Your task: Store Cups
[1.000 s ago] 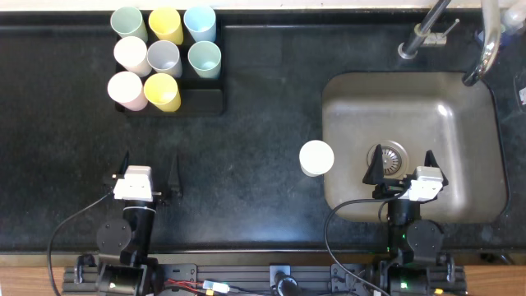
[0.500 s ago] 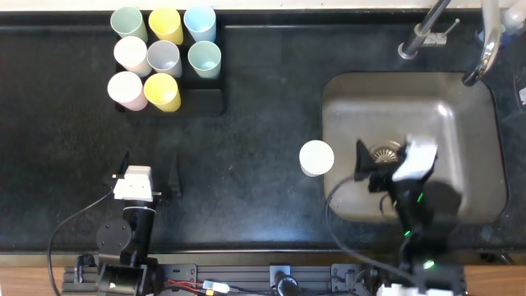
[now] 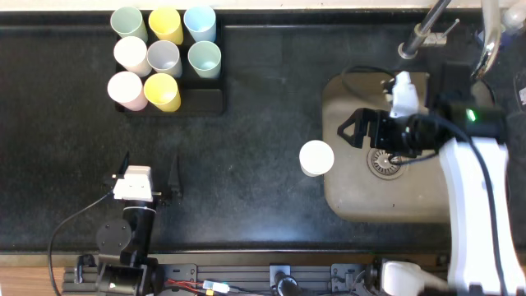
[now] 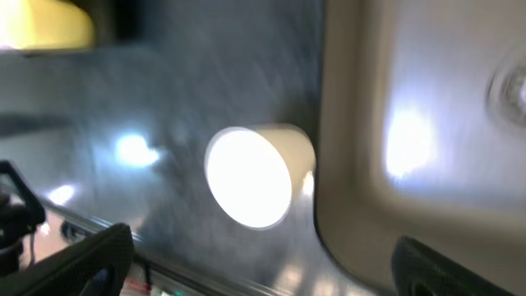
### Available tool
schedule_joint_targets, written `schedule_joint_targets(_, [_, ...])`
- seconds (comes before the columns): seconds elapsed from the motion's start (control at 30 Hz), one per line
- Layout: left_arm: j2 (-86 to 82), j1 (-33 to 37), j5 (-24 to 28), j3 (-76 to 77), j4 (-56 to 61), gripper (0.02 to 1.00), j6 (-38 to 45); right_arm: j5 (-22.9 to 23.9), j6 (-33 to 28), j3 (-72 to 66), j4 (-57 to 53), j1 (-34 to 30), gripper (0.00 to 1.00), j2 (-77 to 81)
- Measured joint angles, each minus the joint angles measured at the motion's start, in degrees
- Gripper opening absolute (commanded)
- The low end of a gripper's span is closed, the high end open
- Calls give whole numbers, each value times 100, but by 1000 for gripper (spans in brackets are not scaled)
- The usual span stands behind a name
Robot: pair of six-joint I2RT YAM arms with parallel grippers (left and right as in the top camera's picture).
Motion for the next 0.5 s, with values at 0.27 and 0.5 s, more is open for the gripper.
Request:
schedule_joint_targets(0.27, [0,0,0,0,0,1000,-2,570,52,0,-214,680,996,1091])
schedule_joint_targets(0.5, [0,0,0,0,0,1000,-15,1134,234,0,-162,1165,943,1585])
